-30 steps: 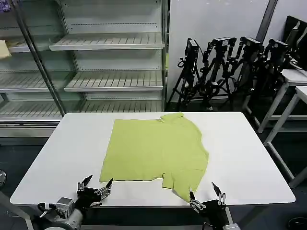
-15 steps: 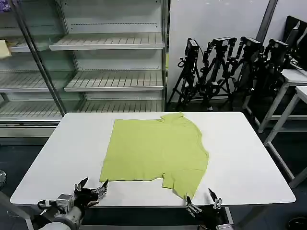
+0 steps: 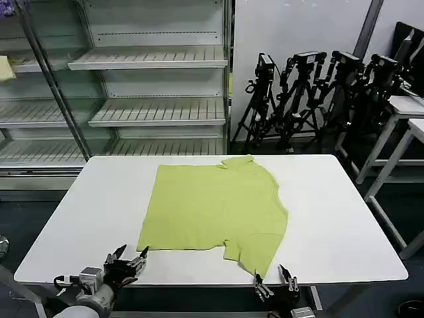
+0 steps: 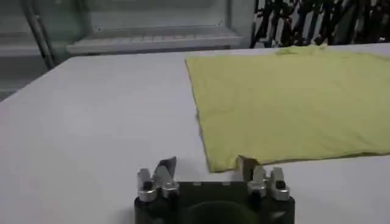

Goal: Fold and organize the clothes.

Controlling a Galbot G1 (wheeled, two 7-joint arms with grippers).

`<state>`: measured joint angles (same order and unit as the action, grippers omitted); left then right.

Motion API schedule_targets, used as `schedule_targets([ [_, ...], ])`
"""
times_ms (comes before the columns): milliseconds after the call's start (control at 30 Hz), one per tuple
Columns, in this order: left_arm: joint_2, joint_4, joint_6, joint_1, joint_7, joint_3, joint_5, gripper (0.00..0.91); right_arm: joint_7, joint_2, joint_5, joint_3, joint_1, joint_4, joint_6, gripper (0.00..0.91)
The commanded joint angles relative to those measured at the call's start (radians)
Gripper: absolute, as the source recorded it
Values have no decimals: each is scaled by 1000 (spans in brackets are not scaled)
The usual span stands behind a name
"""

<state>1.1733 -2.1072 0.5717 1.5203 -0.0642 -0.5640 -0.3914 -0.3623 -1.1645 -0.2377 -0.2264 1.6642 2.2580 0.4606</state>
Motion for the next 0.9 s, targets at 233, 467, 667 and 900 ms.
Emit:
schedule_targets([
  [233, 6, 5, 4, -2, 24, 1, 15, 10, 18, -1, -28, 3, -11, -2, 13, 0],
  [467, 12, -10, -26, -20, 42, -3, -4, 10, 44, 3, -23, -36, -40, 26, -42, 0],
  [667, 6, -4, -36, -90, 38, -14, -38, 10, 61, 7, -35, -69, -139, 13, -42, 0],
  [900, -21, 58, -27, -210, 41, 0, -111, 10, 68, 13, -61, -71, -308, -60, -9, 0],
])
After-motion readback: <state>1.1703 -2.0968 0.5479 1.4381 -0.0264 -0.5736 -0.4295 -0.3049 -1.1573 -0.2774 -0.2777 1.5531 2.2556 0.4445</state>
